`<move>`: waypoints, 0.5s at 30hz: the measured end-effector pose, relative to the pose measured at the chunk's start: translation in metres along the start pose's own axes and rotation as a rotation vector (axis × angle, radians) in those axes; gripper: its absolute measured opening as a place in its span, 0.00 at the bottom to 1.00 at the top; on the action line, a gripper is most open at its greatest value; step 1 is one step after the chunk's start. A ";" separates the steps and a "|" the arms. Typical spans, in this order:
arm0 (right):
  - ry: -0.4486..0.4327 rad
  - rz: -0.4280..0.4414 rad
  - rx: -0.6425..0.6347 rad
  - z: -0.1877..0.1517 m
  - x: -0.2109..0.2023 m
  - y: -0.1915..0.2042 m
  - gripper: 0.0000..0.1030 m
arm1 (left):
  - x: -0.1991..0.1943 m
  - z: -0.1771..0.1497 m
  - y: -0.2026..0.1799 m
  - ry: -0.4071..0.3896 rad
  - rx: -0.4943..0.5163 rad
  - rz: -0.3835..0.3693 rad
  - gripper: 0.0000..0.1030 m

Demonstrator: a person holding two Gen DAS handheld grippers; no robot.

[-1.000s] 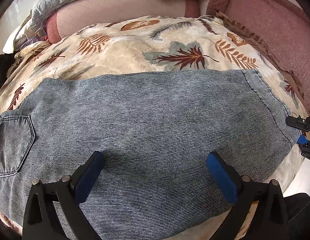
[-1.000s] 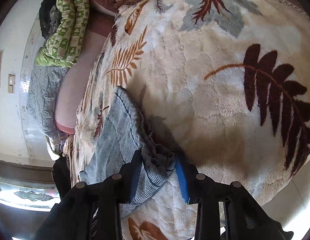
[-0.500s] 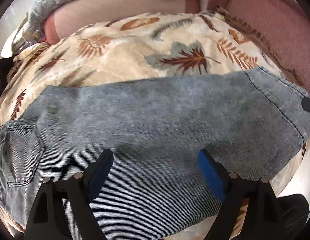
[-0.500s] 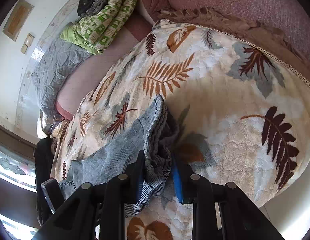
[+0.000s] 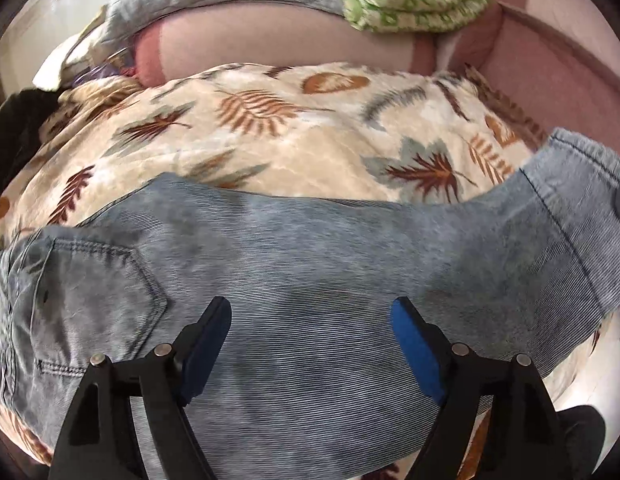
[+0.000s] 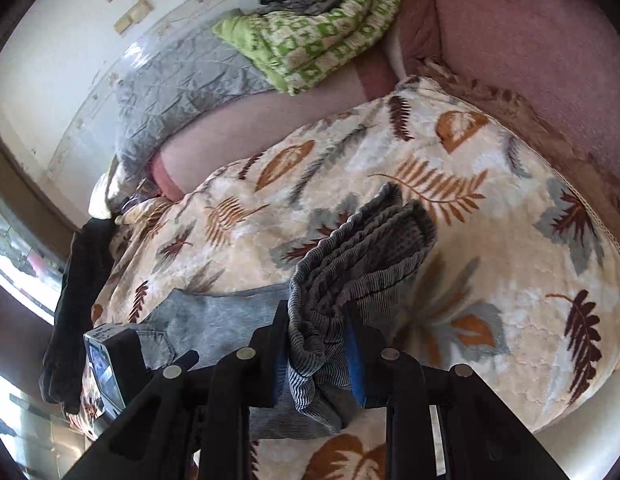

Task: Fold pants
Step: 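Fold the leg hems over toward the waistband with the right tool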

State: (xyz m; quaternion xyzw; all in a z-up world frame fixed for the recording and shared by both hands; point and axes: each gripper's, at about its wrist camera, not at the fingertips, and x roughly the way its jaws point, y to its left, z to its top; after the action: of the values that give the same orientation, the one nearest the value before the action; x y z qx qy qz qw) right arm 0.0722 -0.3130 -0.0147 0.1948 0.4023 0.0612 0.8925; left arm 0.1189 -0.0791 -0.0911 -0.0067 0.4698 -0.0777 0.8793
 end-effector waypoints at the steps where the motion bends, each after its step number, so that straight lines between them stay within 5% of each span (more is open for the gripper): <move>1: 0.004 0.020 -0.034 -0.004 0.004 0.018 0.26 | -0.008 -0.001 0.018 -0.016 -0.044 -0.001 0.80; 9: 0.123 0.161 -0.296 -0.075 0.066 0.154 0.26 | -0.052 -0.022 0.133 -0.091 -0.240 0.076 0.80; 15: 0.296 0.215 -0.296 -0.129 0.134 0.164 0.35 | -0.061 -0.031 0.160 -0.091 -0.274 0.108 0.80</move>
State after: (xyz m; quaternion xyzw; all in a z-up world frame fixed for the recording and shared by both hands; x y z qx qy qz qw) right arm 0.0741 -0.0885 -0.1196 0.0925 0.4925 0.2419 0.8309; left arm 0.0805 0.0891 -0.0712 -0.1045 0.4355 0.0350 0.8934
